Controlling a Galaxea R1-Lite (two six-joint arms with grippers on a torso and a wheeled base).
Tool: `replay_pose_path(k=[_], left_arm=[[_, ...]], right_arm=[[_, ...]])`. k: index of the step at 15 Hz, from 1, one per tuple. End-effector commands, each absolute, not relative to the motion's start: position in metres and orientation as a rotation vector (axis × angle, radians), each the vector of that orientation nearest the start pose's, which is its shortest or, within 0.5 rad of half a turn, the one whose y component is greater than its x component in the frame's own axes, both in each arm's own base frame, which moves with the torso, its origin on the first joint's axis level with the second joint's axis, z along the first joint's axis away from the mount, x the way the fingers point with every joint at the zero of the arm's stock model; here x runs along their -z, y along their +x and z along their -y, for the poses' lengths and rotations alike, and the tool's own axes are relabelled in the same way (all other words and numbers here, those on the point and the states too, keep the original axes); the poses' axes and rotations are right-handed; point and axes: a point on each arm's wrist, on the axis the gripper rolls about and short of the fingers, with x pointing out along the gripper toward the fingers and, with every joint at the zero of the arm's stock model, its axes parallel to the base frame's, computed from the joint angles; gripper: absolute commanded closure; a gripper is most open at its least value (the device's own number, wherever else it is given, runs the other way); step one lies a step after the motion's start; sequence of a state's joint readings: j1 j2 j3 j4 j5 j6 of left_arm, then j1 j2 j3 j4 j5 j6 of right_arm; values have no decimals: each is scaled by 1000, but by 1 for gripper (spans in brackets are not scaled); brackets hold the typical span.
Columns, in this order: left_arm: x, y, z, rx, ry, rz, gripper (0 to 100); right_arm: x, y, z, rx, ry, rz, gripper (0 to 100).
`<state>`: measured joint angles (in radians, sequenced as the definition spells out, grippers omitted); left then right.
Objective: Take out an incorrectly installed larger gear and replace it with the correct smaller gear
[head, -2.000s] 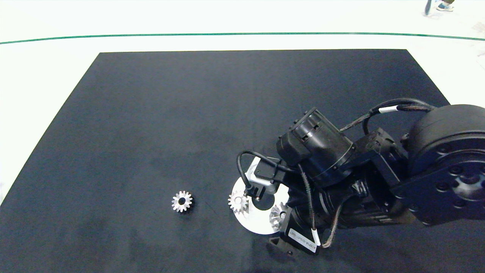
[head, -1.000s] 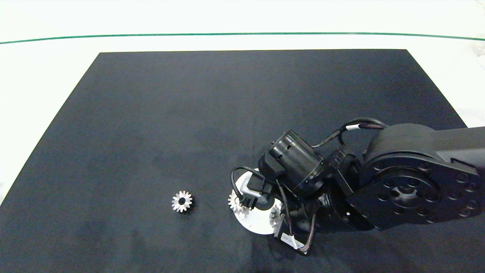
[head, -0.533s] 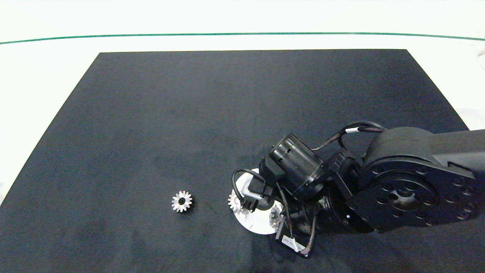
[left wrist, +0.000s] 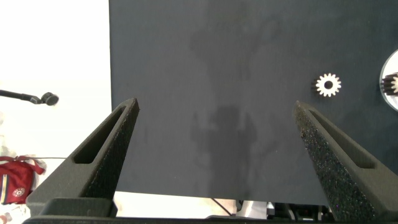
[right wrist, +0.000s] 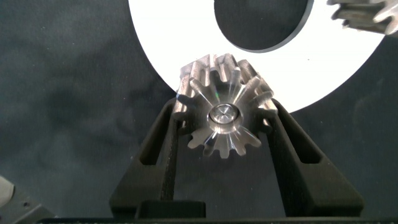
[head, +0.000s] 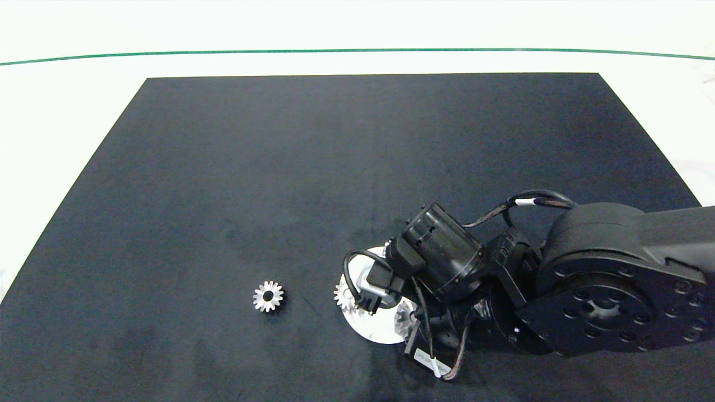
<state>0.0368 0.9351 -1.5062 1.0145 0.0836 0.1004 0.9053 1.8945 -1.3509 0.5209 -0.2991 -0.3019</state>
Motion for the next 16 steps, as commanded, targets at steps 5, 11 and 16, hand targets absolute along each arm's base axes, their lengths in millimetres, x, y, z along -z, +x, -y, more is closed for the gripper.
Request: replay_pose_path(k=[5,11,16], left_arm=[[-355,19,-3,-96,110,-452,0],[-355,19,-3,-96,112,-452,0],[-355,16,-2,-96,111,-446,0]], right_arm=[[-183,204,-251,-689,-874,-782,66],[-227,176,-237,-727,-822,-646,66],[-223,187,-193,-610,-781,-718,66]])
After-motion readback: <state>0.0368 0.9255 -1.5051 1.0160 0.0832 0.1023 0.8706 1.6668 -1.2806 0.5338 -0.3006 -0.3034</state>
